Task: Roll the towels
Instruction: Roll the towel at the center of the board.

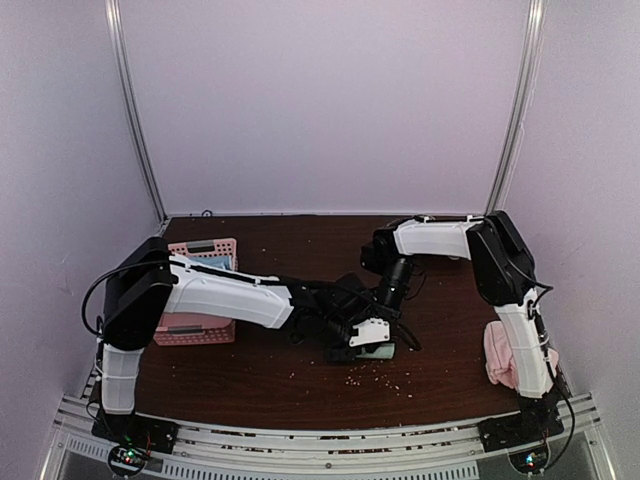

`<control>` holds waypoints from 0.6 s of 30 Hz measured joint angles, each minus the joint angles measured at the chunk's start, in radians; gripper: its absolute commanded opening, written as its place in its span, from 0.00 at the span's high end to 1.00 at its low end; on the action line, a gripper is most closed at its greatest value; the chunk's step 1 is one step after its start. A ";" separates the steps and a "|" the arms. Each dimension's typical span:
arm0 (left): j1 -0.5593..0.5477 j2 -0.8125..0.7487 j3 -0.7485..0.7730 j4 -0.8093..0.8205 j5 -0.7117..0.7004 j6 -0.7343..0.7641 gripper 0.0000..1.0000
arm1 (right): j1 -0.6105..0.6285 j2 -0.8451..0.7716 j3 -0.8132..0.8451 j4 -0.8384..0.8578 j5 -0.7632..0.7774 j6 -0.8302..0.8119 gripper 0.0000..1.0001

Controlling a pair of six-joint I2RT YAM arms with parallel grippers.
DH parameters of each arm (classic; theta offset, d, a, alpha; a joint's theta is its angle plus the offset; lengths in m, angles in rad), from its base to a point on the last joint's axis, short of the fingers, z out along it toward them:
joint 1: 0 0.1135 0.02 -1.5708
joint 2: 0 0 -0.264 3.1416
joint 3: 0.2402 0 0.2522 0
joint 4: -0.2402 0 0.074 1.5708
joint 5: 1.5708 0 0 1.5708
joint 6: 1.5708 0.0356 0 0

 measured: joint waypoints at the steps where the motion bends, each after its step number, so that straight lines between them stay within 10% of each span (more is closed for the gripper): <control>1: 0.000 0.000 0.000 0.001 0.011 0.003 0.91 | -0.002 -0.014 0.002 -0.002 0.010 -0.007 0.00; 18: 0.043 0.129 0.253 -0.276 0.367 -0.170 0.93 | -0.437 -0.628 0.154 0.401 0.092 0.391 0.00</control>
